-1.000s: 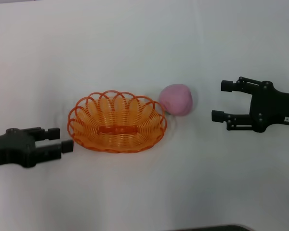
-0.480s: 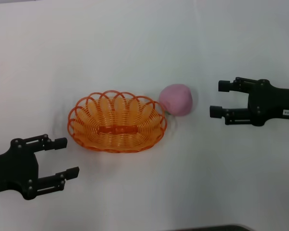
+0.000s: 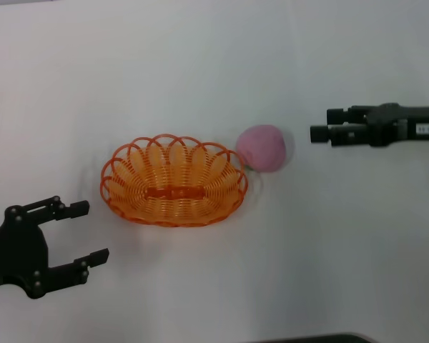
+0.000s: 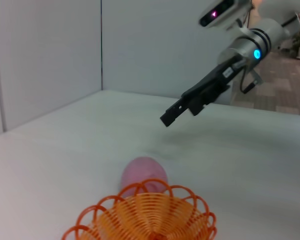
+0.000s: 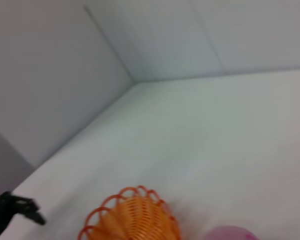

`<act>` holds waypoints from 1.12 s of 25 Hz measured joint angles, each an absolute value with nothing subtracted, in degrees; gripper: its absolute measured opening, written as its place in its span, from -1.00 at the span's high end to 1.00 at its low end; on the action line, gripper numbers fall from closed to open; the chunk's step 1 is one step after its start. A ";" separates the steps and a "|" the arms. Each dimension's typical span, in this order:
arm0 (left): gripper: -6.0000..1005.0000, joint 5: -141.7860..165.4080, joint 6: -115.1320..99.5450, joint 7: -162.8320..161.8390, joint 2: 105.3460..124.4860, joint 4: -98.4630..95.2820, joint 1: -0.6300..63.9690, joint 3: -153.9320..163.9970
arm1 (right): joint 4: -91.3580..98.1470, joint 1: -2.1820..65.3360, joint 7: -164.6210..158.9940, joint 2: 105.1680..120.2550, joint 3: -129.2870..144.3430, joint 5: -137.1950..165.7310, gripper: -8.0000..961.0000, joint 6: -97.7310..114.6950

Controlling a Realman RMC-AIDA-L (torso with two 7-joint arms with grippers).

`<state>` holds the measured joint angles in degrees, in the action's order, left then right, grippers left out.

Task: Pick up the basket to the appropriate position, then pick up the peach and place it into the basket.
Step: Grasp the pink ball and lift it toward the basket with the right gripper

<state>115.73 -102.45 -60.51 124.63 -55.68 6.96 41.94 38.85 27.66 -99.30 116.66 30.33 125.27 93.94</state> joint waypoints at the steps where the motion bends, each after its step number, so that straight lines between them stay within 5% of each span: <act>1: -0.46 115.72 -102.36 -59.47 124.63 -55.68 6.83 41.62 | 39.40 28.41 -102.17 116.65 30.35 126.15 -0.92 93.17; 9: -0.46 116.71 -102.61 -52.17 124.63 -54.61 5.70 40.92 | 46.21 34.63 -121.29 116.84 33.68 132.14 -0.92 91.85; 19: -0.46 117.03 -104.87 -48.61 124.63 -49.70 5.81 37.93 | 53.51 42.11 -128.03 119.12 44.18 146.31 -0.95 91.07; 28: -0.61 117.13 -104.71 -50.02 124.56 -47.28 6.65 37.88 | 56.00 44.67 -127.14 119.77 51.26 150.16 -0.96 90.95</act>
<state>117.13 -104.71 -50.02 124.56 -47.28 6.65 37.88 56.00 44.67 -127.14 119.77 51.26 150.16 90.95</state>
